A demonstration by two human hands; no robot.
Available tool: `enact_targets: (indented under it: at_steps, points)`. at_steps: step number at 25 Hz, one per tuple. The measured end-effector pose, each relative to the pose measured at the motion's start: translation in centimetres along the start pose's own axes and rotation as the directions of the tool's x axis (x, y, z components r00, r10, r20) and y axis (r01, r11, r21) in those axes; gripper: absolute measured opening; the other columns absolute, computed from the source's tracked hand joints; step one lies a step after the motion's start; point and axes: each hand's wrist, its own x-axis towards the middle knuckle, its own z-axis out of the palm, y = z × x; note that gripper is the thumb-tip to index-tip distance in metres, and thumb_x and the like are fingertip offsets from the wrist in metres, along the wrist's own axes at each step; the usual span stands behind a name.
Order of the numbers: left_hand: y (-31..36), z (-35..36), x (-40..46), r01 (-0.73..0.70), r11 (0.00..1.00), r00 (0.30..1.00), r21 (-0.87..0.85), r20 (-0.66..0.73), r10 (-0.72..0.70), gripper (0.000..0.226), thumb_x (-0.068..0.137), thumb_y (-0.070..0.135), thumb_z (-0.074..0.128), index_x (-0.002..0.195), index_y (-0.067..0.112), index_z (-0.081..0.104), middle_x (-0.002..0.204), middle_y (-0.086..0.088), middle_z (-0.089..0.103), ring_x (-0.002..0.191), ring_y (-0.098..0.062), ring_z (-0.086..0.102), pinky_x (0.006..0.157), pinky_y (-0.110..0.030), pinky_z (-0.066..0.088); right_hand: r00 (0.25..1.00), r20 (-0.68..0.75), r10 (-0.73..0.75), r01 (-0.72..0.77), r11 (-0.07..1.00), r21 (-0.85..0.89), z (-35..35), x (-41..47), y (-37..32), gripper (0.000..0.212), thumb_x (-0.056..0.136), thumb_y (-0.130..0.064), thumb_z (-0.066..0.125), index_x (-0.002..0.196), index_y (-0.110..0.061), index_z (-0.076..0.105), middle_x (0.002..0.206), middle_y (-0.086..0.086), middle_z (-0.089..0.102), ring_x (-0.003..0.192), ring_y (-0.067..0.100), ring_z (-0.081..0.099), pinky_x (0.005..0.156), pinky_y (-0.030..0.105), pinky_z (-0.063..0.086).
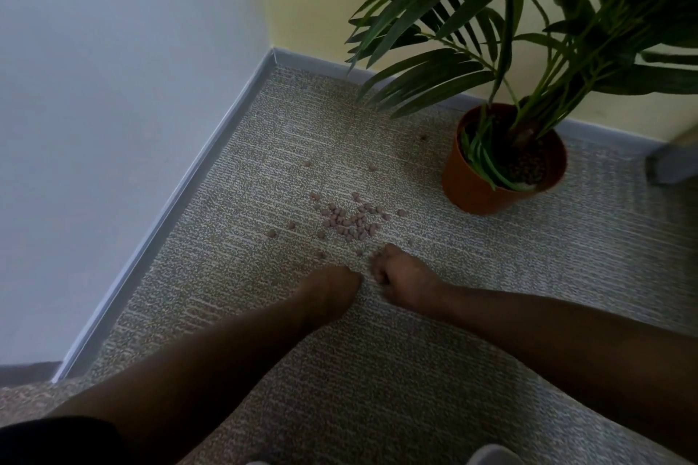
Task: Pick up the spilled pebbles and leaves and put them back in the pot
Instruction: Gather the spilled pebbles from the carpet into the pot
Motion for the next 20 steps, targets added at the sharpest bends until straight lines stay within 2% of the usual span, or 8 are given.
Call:
enact_targets:
  at_steps: [5, 6, 8, 10, 13, 15, 17, 20]
  points:
    - [0.6, -5.5, 2.5, 0.018, 0.925, 0.992, -0.379, -0.110, -0.064, 0.022, 0.090, 0.021, 0.057, 0.088, 0.003, 0.069, 0.091, -0.020, 0.072, 0.089, -0.033, 0.069, 0.079, -0.039, 0.054, 0.989, -0.146, 0.004, 0.009, 0.997, 0.082, -3.8, -0.5, -0.1, 0.004, 0.079, -0.008, 0.064, 0.081, -0.012, 0.063, 0.092, 0.006, 0.055, 0.086, 0.021, 0.054, 0.071, 0.026, 0.042]
    - [0.8, -7.1, 3.6, 0.020, 0.867, 0.987, -0.498, -0.130, -0.097, 0.021, 0.089, 0.020, 0.061, 0.083, 0.003, 0.071, 0.082, -0.020, 0.074, 0.081, -0.031, 0.072, 0.075, -0.037, 0.055, 0.977, -0.208, 0.033, -0.011, 0.994, 0.104, -5.2, -0.4, -0.1, 0.002, 0.080, -0.009, 0.065, 0.080, -0.011, 0.064, 0.088, 0.006, 0.056, 0.086, 0.023, 0.055, 0.070, 0.025, 0.040]
    - [1.7, -10.6, 5.8, 0.051, 0.653, 0.974, -0.755, -0.107, -0.201, 0.018, 0.088, 0.018, 0.066, 0.079, 0.003, 0.070, 0.072, -0.019, 0.074, 0.067, -0.028, 0.073, 0.068, -0.035, 0.058, 0.927, -0.354, 0.126, -0.067, 0.982, 0.176, -8.5, -0.1, 0.5, 0.003, 0.080, -0.011, 0.068, 0.078, -0.008, 0.066, 0.084, 0.008, 0.061, 0.081, 0.023, 0.058, 0.067, 0.026, 0.042]
    - [3.5, -13.5, 7.8, 0.051, 0.436, 0.959, -0.898, -0.078, -0.273, 0.016, 0.089, 0.013, 0.067, 0.088, -0.003, 0.069, 0.074, -0.019, 0.072, 0.060, -0.021, 0.071, 0.064, -0.036, 0.060, 0.873, -0.439, 0.210, -0.098, 0.960, 0.263, -12.2, -0.2, 1.9, 0.009, 0.078, -0.011, 0.071, 0.072, -0.008, 0.066, 0.076, 0.004, 0.066, 0.070, 0.018, 0.062, 0.065, 0.026, 0.050]
    - [7.1, -16.7, 10.2, -0.018, 0.270, 0.964, -0.963, -0.088, -0.252, 0.016, 0.092, 0.010, 0.063, 0.098, -0.004, 0.068, 0.076, -0.012, 0.069, 0.052, -0.009, 0.067, 0.052, -0.023, 0.058, 0.778, -0.543, 0.316, -0.162, 0.936, 0.313, -16.5, -1.4, 4.6, 0.014, 0.077, -0.019, 0.076, 0.070, -0.019, 0.064, 0.065, -0.014, 0.059, 0.058, -0.003, 0.053, 0.056, 0.003, 0.040]
    - [9.3, -18.4, 11.8, -0.057, 0.166, 0.969, -0.985, -0.095, -0.229, 0.013, 0.094, 0.009, 0.061, 0.099, 0.000, 0.067, 0.079, -0.011, 0.070, 0.058, -0.012, 0.068, 0.053, -0.021, 0.058, 0.720, -0.591, 0.364, -0.208, 0.926, 0.316, -18.3, -2.3, 6.3, 0.013, 0.078, -0.022, 0.077, 0.072, -0.019, 0.066, 0.064, -0.016, 0.057, 0.058, -0.008, 0.051, 0.054, -0.002, 0.037]
    - [10.9, -19.7, 13.3, -0.080, 0.123, 0.964, -0.989, -0.108, -0.241, 0.013, 0.093, 0.009, 0.061, 0.103, 0.001, 0.066, 0.080, -0.008, 0.069, 0.063, -0.013, 0.069, 0.058, -0.024, 0.061, 0.668, -0.617, 0.417, -0.262, 0.907, 0.330, -19.4, -2.8, 7.9, 0.010, 0.077, -0.022, 0.076, 0.076, -0.015, 0.069, 0.067, -0.013, 0.060, 0.059, -0.008, 0.051, 0.052, 0.001, 0.038]
    - [12.6, -20.8, 15.4, -0.085, 0.129, 0.960, -0.988, -0.116, -0.254, 0.022, 0.091, 0.006, 0.062, 0.112, -0.001, 0.064, 0.098, -0.017, 0.070, 0.081, -0.023, 0.071, 0.082, -0.036, 0.061, 0.629, -0.598, 0.497, -0.339, 0.868, 0.364, -20.1, -2.9, 9.7, 0.011, 0.076, -0.016, 0.075, 0.085, -0.012, 0.071, 0.078, -0.004, 0.066, 0.068, 0.006, 0.058, 0.058, 0.012, 0.041]
